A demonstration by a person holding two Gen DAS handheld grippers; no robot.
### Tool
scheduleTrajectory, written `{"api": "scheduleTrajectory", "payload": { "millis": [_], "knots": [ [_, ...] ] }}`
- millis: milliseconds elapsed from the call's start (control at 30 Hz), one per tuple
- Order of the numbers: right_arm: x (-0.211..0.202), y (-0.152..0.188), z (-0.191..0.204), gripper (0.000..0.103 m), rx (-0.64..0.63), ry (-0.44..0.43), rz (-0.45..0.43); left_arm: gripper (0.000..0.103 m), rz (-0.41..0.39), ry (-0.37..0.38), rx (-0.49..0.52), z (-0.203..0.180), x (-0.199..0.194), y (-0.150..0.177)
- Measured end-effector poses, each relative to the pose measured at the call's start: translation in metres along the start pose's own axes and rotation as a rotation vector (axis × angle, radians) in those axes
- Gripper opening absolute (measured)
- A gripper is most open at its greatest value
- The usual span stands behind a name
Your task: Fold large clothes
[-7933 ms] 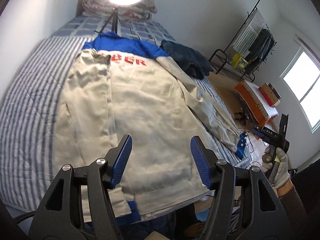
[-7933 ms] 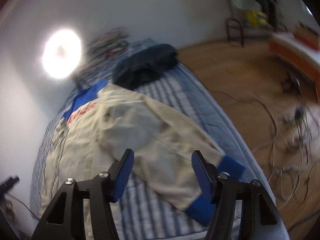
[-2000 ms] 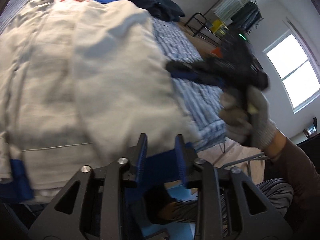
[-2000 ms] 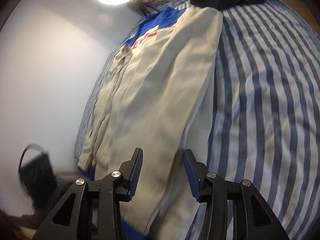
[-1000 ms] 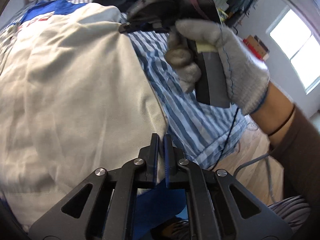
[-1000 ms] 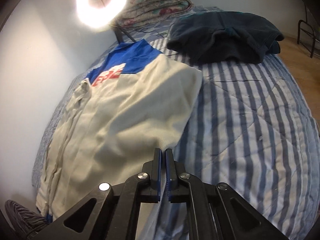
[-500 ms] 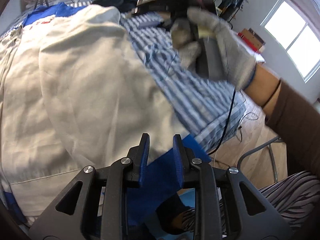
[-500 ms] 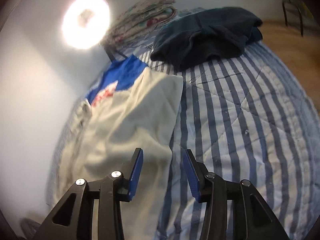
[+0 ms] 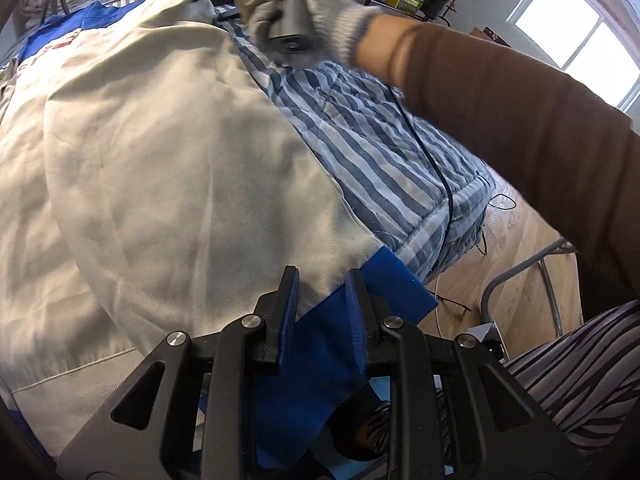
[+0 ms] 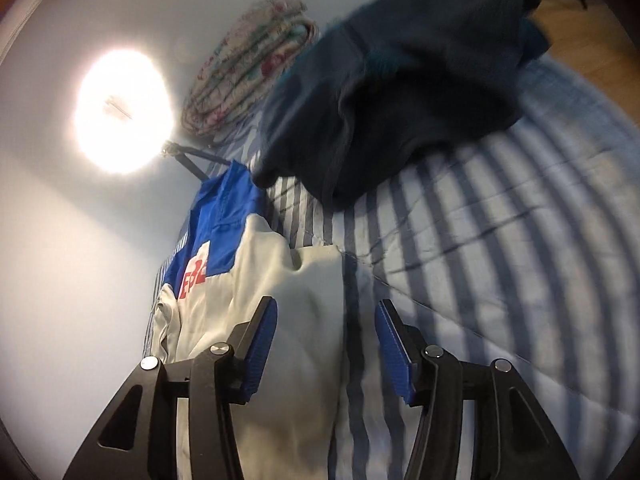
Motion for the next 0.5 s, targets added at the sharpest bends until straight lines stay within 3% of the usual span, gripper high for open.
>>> {"api": "scheduleTrajectory", "payload": {
  "millis": [33, 67, 100, 167, 267, 333, 367, 400, 500],
  "knots": [
    [0.003, -0.002, 0.005, 0.042, -0.005, -0.033, -0.001, 0.023, -0.001, 0.005, -0.001, 0.001, 0.0, 0.0],
    [0.004, -0.004, 0.013, 0.012, -0.031, -0.06, 0.004, 0.023, -0.002, 0.01, -0.004, 0.001, 0.0, 0.0],
    [0.003, -0.006, 0.02, 0.005, -0.072, -0.044, -0.008, 0.023, -0.005, 0.014, -0.008, 0.001, 0.001, 0.0],
    [-0.003, -0.014, 0.038, 0.002, -0.203, 0.075, -0.067, 0.023, -0.015, 0.017, -0.009, 0.002, 0.002, 0.002],
    [0.008, -0.018, 0.044, 0.002, -0.257, 0.25, -0.048, 0.023, -0.024, 0.005, 0.02, 0.002, 0.004, 0.006],
    [0.007, -0.013, 0.049, 0.01, -0.287, 0.305, -0.038, 0.023, -0.02, 0.021, 0.017, 0.0, 0.003, 0.006],
    [0.0, -0.009, 0.049, 0.027, -0.283, 0.316, -0.043, 0.023, -0.018, 0.03, 0.013, 0.0, 0.001, 0.006],
    [-0.008, -0.006, 0.049, 0.038, -0.271, 0.311, -0.05, 0.023, -0.018, 0.042, 0.005, -0.001, -0.003, 0.006],
    [-0.04, 0.008, 0.046, 0.038, -0.232, 0.265, -0.053, 0.023, -0.052, 0.072, -0.03, 0.0, -0.024, 0.007]
  ]
}}
Point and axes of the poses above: each gripper's, at about its wrist camera, not at the fingertips, and x roughly the way its jaws point, z to its left, y to its underside, the point moved 5 cm from there along x, roughly the way its jaws point, and after that the axes turned 14 degrees about y, right-handed, at the moved point
